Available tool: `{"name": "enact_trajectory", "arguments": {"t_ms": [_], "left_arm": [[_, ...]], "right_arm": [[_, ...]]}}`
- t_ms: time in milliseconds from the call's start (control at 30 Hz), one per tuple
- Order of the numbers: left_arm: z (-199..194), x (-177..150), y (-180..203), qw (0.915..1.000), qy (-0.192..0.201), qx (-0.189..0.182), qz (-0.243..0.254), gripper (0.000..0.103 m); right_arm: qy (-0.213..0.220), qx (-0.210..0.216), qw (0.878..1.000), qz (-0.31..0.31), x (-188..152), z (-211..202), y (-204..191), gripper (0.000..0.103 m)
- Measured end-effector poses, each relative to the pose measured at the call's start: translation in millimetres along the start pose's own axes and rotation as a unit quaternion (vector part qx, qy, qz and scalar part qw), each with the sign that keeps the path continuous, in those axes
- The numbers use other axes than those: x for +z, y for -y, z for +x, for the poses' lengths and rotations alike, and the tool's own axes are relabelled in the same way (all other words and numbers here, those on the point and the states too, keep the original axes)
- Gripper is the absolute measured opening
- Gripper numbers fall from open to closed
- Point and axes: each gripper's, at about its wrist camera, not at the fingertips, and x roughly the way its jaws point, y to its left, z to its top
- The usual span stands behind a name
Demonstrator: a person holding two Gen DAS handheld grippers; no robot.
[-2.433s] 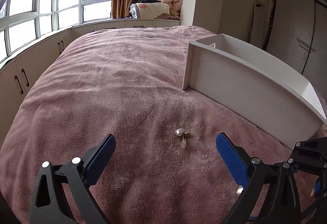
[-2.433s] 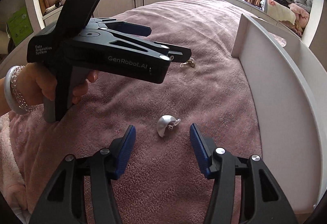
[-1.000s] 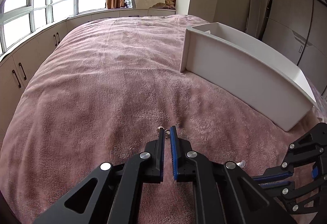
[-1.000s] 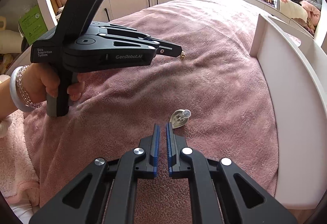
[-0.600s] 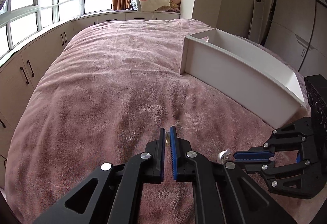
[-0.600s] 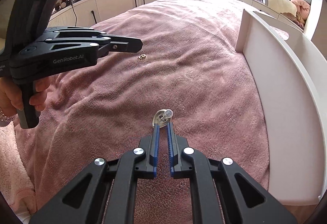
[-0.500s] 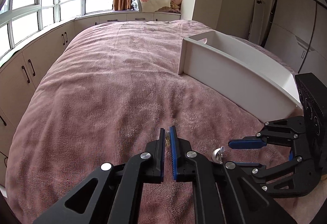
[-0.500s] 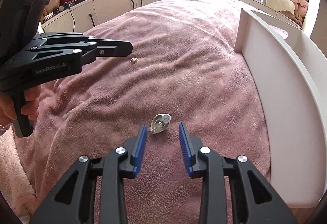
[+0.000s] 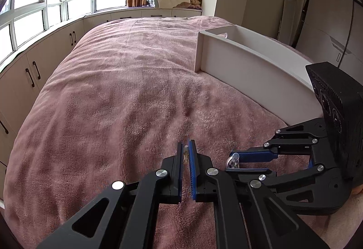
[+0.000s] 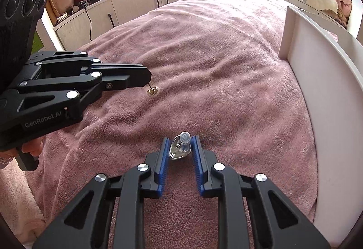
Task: Organize jewelry
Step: 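Carry both items into the white tray and open both tools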
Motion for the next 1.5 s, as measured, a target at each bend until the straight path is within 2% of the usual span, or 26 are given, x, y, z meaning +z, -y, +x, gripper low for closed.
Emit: {"name": "enact_trajectory", "arguments": {"t_ms": [267, 433, 633, 800, 1033, 1167, 1500], "left_arm": [[-15, -7, -3, 0.9997, 0.008, 0.011, -0.021, 0.011], [-34, -7, -1, 0.9993, 0.024, 0.019, -0.023, 0.011], [-51, 9, 13, 0.9988, 0.043, 0.022, 0.005, 0.011], [-52, 26, 28, 0.9986, 0.039, 0.02, 0.028, 0.011], [-48, 65, 42, 0.9984, 0.046, 0.009, 0.031, 0.011], [-45, 95, 56, 0.9979, 0.052, 0.002, 0.039, 0.011], [-33, 167, 109, 0.9953, 0.058, -0.035, 0.069, 0.011]], "right_arm": [[0.046, 0.009, 0.999, -0.001, 6, -29, -6, 0.021], [0.094, 0.013, 0.995, 0.011, 11, -60, -4, 0.021], [0.165, 0.016, 0.986, 0.03, 14, -105, 2, 0.021], [0.223, 0.02, 0.973, 0.054, 15, -139, 18, 0.021], [0.28, 0.022, 0.955, 0.092, 8, -177, 51, 0.021], [0.295, 0.01, 0.946, 0.131, 2, -190, 76, 0.021], [0.324, -0.022, 0.913, 0.245, -31, -220, 145, 0.021]]}}
